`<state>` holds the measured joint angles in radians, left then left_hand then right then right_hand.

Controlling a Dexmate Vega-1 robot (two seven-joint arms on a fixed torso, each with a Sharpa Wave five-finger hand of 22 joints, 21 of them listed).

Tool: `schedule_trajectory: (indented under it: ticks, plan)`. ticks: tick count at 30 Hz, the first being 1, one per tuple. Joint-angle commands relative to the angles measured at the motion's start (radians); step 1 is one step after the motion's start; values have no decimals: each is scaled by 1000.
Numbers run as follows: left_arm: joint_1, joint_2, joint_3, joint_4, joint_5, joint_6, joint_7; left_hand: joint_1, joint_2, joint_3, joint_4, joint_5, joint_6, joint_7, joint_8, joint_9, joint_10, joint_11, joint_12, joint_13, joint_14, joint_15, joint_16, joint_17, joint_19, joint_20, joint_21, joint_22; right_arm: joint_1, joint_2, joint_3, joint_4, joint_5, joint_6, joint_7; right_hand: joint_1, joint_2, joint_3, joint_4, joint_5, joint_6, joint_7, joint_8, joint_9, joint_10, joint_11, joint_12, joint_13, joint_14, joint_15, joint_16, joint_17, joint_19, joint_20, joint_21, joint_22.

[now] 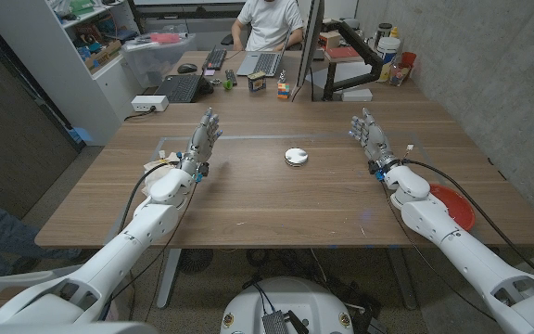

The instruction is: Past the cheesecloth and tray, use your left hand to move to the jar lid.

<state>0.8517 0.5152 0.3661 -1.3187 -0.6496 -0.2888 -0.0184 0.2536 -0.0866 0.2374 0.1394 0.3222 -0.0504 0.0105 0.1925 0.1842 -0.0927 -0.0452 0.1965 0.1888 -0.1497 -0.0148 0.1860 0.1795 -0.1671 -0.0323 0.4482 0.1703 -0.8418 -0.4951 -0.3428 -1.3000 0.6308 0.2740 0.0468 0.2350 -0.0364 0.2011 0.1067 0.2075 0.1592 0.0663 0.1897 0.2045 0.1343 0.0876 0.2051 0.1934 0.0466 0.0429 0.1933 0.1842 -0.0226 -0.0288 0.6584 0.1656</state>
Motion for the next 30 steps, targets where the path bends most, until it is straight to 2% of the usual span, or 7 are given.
schedule_trajectory:
  ticks: [1,17,30]
  plan:
    - [8,8,-2,-24,1,22,13,10,2,8,-3,9,-6,1,6,2,-6,1,6,1,-4,2,8,5,-114,-53,2,4,-7,49,63,7,-53,-34,46,8,-1,7,-3,7,11,-1,7,2,8,0,4,4,-1,8,6,3,-3,-5,2,3]
    - [13,31,-13,-56,2,41,20,16,10,8,-7,13,4,5,9,2,1,2,9,1,3,6,9,4,-109,-46,-5,4,-19,100,119,16,-99,-43,74,7,2,5,-4,8,14,-4,7,-2,11,3,6,0,0,10,6,3,-4,1,-8,4]
    - [15,92,-4,-111,74,89,72,23,17,9,-10,17,15,4,12,2,10,1,12,0,10,5,11,4,-106,-34,-11,4,-26,120,142,13,-114,-38,75,5,4,3,-4,8,17,-7,7,-6,16,3,8,-2,5,9,7,2,-2,3,-16,4]
